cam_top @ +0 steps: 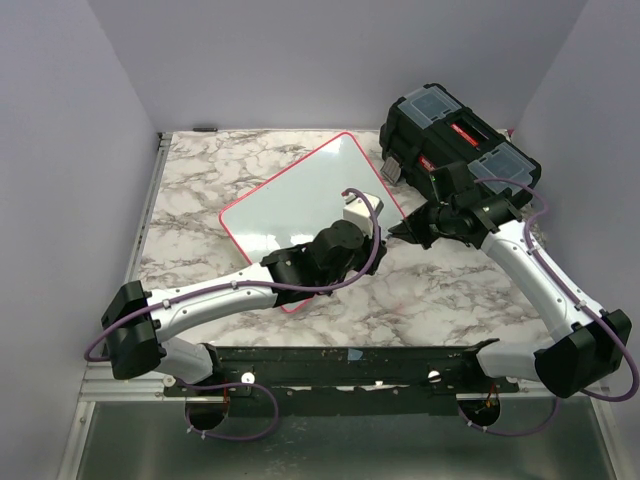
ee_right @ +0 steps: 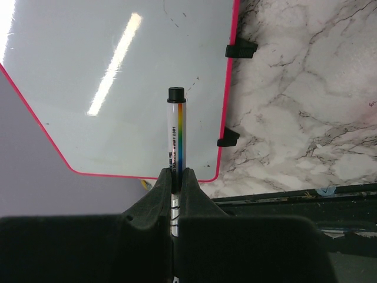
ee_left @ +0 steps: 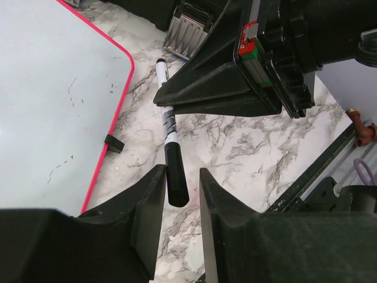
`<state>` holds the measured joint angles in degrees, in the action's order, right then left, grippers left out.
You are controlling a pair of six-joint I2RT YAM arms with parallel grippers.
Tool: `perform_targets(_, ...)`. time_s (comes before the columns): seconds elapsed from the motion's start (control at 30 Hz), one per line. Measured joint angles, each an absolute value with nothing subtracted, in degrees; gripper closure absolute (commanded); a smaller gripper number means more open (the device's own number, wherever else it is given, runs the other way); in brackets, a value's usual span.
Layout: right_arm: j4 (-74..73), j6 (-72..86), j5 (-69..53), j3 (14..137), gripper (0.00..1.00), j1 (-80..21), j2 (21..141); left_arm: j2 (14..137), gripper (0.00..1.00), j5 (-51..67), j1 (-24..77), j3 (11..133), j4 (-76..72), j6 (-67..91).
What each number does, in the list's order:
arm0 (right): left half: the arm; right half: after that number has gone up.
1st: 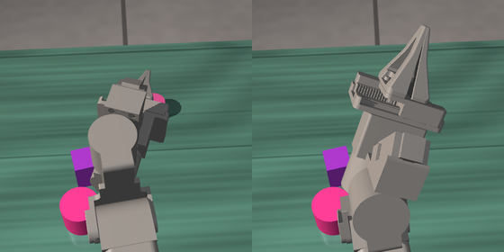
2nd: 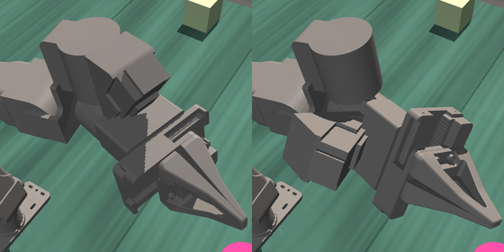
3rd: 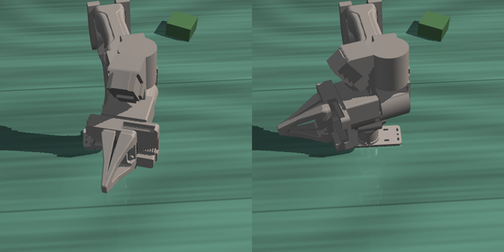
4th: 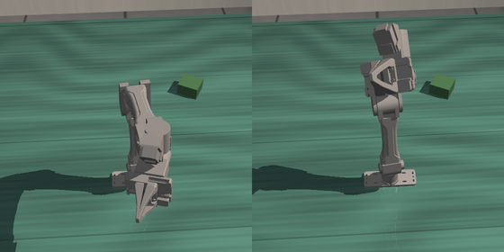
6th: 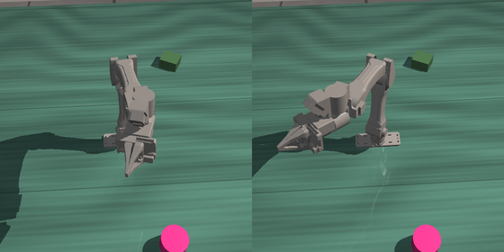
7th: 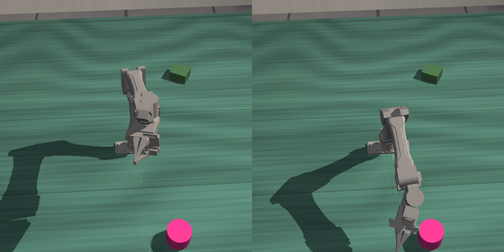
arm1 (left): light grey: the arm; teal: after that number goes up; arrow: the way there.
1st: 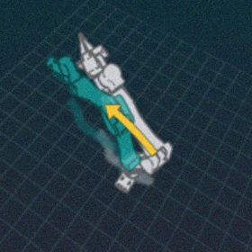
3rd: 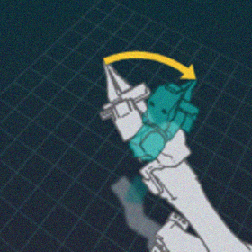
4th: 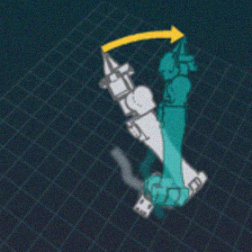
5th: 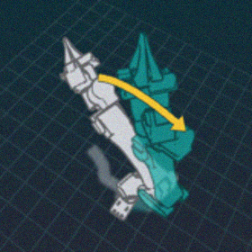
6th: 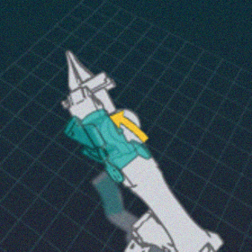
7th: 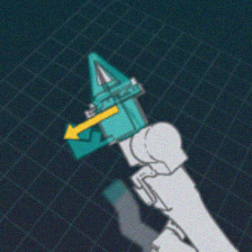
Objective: Write a sentence on the whiteboard
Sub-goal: Pass from the right arm to the left, then open the pen cap from the whiteboard marker.
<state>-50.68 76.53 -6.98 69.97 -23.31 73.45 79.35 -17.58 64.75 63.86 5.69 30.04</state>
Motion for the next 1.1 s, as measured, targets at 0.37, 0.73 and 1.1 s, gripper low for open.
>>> perform_targets(0.37,-50.5,76.5,-6.9,69.9,0.85,-23.2,73.5,80.1,1.00,-18.7,64.7,63.9,5.7,29.5)
perform_targets(0.73,-48.4,71.4,-6.7,70.0,0.00,-23.4,72.4,78.3,1.00,-18.5,64.9,63.6,5.3,29.4)
perform_targets(1.1,-28.7,60.6,-5.7,63.6,0.00,-23.5,57.6,67.5,1.00,-17.5,64.7,58.9,5.7,28.7)
